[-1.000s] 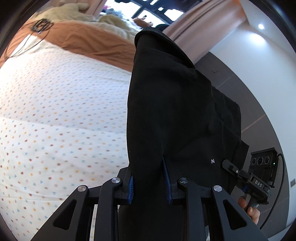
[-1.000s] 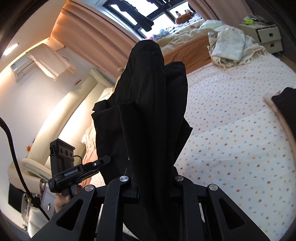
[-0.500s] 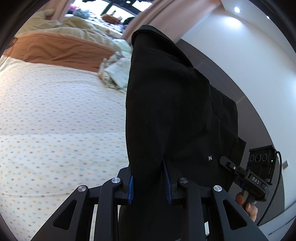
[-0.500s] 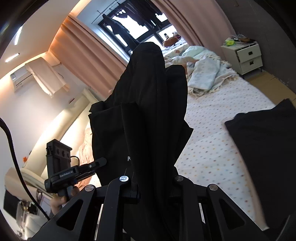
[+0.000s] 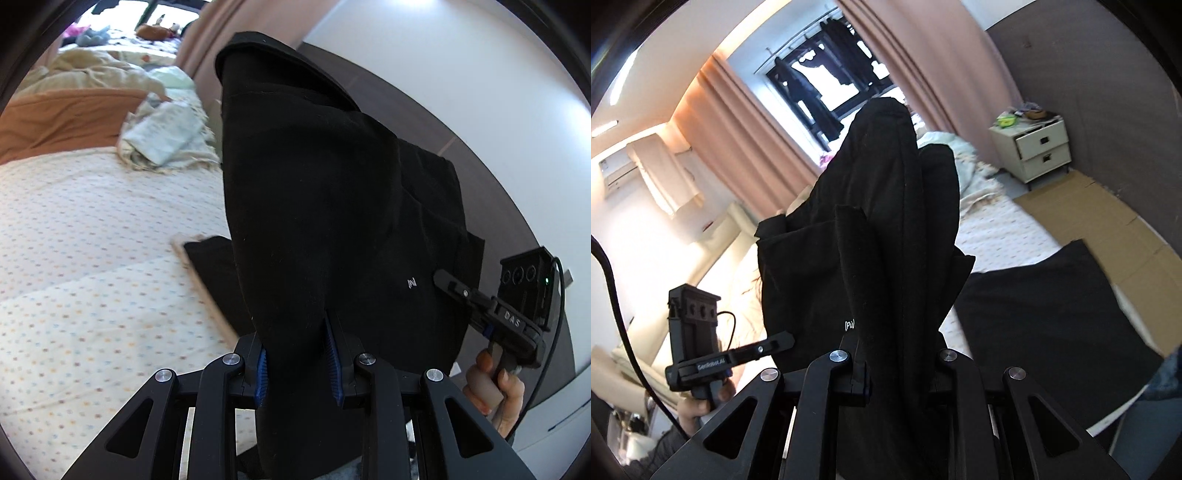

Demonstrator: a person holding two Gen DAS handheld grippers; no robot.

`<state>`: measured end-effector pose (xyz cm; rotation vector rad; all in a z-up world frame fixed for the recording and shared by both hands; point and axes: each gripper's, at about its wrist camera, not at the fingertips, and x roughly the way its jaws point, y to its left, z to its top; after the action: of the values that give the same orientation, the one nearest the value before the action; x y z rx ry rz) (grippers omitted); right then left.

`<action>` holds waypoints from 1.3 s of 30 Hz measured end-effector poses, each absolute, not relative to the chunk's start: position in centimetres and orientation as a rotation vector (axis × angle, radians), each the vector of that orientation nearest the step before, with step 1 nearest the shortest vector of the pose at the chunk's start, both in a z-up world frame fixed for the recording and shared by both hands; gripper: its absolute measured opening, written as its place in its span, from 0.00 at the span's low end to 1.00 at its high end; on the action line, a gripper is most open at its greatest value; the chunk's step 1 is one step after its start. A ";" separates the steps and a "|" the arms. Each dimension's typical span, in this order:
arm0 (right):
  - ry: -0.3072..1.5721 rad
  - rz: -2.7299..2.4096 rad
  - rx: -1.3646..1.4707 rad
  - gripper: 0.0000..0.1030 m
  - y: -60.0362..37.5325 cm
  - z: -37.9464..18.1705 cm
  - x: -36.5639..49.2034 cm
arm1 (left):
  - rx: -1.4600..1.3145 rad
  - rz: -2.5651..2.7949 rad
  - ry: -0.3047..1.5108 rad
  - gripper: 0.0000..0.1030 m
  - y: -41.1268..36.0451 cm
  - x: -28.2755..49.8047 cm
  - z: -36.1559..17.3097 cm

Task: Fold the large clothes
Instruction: 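Lift the shirt bundle with both tools and carry it toward the board, then lower the shirt onto the black clothes stack and open both tools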

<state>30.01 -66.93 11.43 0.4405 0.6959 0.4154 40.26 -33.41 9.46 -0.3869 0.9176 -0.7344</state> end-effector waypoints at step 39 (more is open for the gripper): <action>0.889 -0.216 0.347 0.53 -81.5 -1.4 33.4 | -0.359 -0.728 1.271 0.33 -46.3 50.9 -9.3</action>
<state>33.42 -81.50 -1.37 0.3471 0.8892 -0.2160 50.93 -46.34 -9.34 -0.3586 1.2710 -0.7276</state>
